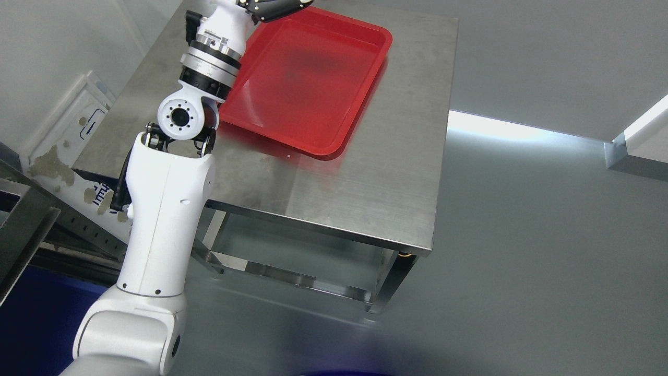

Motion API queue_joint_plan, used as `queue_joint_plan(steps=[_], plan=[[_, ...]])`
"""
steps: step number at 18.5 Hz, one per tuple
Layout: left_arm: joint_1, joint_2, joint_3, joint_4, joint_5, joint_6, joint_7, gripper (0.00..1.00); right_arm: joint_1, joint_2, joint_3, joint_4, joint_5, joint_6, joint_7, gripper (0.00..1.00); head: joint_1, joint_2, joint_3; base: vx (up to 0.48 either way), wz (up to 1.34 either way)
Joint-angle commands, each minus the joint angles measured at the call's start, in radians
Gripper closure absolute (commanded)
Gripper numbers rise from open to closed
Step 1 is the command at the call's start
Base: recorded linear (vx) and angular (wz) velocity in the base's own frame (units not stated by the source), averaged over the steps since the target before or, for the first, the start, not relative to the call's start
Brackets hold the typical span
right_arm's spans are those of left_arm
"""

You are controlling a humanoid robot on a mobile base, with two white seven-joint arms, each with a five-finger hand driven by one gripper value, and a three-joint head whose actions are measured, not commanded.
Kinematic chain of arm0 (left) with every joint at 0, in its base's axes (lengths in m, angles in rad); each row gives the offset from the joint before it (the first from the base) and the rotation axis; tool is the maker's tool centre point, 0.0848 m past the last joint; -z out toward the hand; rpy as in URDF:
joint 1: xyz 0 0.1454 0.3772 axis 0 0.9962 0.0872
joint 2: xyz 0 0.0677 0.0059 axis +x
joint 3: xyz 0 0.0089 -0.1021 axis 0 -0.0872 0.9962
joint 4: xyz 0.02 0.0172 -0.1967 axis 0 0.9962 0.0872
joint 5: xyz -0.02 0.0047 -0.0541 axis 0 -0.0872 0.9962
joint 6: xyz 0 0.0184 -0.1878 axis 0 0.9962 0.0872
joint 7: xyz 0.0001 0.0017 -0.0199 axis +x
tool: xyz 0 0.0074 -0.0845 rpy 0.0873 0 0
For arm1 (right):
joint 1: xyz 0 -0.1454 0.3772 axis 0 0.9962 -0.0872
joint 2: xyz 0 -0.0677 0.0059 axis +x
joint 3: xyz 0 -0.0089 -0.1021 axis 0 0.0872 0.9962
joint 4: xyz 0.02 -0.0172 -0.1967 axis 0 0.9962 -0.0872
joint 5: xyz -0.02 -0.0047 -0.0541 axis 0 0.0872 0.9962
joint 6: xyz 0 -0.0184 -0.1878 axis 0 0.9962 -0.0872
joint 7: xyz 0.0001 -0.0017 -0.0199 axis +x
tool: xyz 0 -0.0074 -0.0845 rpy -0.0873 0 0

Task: Grab orange capacitor from left shelf to right desk
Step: 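Move the left hand with the capacitor over the red tray, then lower the capacitor upright onto the red tray and open the left hand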

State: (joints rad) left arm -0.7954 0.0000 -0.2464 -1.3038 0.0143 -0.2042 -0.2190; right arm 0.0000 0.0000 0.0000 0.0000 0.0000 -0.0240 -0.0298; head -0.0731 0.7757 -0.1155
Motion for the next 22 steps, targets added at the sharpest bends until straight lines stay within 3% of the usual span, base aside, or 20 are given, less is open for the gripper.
queue_joint_plan(steps=[1,5,7,16,17,19,22], plan=[[-0.125,0.017,-0.217,0.566,-0.055,0.017,0.025,0.97,0.02,-0.017,-0.012,-0.017,0.005,-0.001,0.001,0.0,0.0,0.0,0.0,0.0,0.0],[-0.171,0.017,-0.177,0.705,-0.145,0.015,0.159,0.97,0.02,-0.017,-0.012,-0.017,0.005,-0.001,0.001,0.0,0.0,0.0,0.0,0.0,0.0],[-0.189,0.017,-0.142,0.704,-0.148,0.015,0.208,0.97,0.02,-0.017,-0.012,-0.017,0.005,-0.001,0.001,0.0,0.0,0.0,0.0,0.0,0.0],[-0.148,0.017,-0.109,0.701,-0.209,0.014,0.207,0.93,0.02,-0.017,-0.012,-0.017,0.005,-0.001,0.001,0.0,0.0,0.0,0.0,0.0,0.0],[-0.149,0.017,-0.102,0.701,-0.209,0.015,0.207,0.87,0.02,-0.017,-0.012,-0.017,0.005,-0.001,0.001,0.0,0.0,0.0,0.0,0.0,0.0],[-0.151,0.017,-0.086,0.701,-0.211,0.017,0.207,0.66,0.02,-0.017,-0.012,-0.017,0.005,-0.001,0.001,0.0,0.0,0.0,0.0,0.0,0.0],[-0.148,0.017,-0.079,0.699,-0.209,0.015,0.207,0.53,0.02,-0.017,-0.012,-0.017,0.005,-0.001,0.001,0.0,0.0,0.0,0.0,0.0,0.0]])
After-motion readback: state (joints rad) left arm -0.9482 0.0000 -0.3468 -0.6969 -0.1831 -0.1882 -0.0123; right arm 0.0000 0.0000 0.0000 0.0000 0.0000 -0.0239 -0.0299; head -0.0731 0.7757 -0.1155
